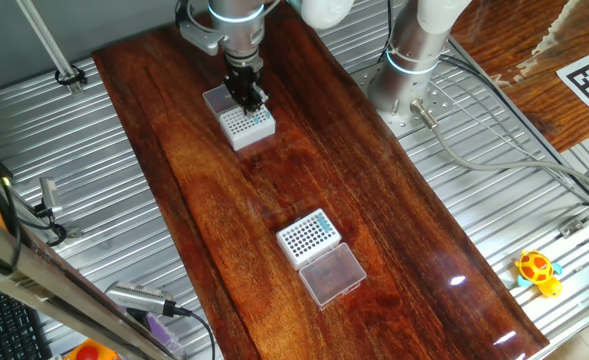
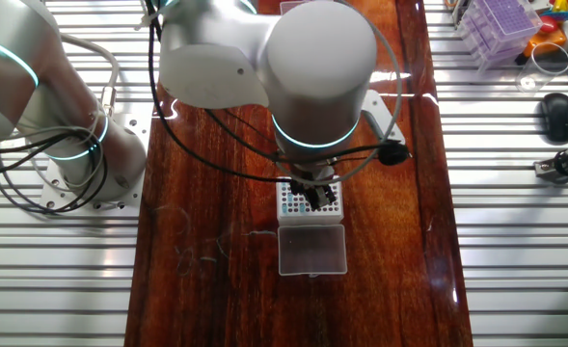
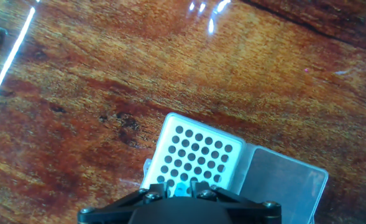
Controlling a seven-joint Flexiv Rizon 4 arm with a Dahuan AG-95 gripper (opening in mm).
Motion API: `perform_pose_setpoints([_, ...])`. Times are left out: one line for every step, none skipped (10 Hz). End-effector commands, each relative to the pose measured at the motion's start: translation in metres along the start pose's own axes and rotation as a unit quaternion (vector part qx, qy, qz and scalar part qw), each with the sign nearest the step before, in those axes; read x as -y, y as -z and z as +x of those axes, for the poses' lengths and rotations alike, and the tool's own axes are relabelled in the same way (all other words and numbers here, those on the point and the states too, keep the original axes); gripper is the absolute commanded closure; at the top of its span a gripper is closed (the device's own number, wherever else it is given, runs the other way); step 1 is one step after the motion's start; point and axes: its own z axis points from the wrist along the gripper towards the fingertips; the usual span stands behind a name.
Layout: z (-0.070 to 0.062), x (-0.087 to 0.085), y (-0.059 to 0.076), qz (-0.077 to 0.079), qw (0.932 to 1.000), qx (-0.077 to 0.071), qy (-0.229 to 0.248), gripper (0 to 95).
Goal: Transfer all medium pipette tips from one holder to another
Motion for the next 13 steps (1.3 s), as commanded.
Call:
perform_pose_setpoints([0.000,0.000,0.007,-0.002,1.0000,-0.003,0.004,95.0])
perform_pose_setpoints([0.000,0.000,0.012,-0.003,1.0000,-0.004,0.006,95.0])
perform_pose_setpoints([0.000,0.000,0.021,-0.003,0.9999,-0.004,0.009,95.0])
perform_pose_setpoints([-0.001,-0.001,0.029,-0.004,0.9999,-0.005,0.010,95.0])
perform_pose_setpoints([-0.001,-0.003,0.039,-0.004,0.9999,-0.005,0.011,95.0])
perform_pose_setpoints([-0.002,-0.004,0.046,-0.004,0.9999,-0.006,0.011,95.0])
perform_pose_setpoints([-0.003,-0.006,0.058,-0.004,0.9999,-0.008,0.008,95.0])
perform_pose_setpoints([-0.004,-0.007,0.063,-0.005,0.9999,-0.008,0.007,95.0])
perform_pose_setpoints([-0.007,-0.008,0.068,-0.007,0.9999,-0.006,0.006,95.0])
perform_pose_setpoints([-0.012,-0.011,0.070,-0.007,0.9999,-0.005,0.008,95.0])
perform_pose_setpoints([-0.027,-0.023,0.072,-0.009,0.9999,-0.002,0.006,95.0])
perform_pose_setpoints([-0.041,-0.041,0.073,-0.008,0.9999,-0.001,-0.008,95.0])
perform_pose_setpoints([-0.054,-0.062,0.074,-0.006,0.9997,-0.001,-0.024,95.0])
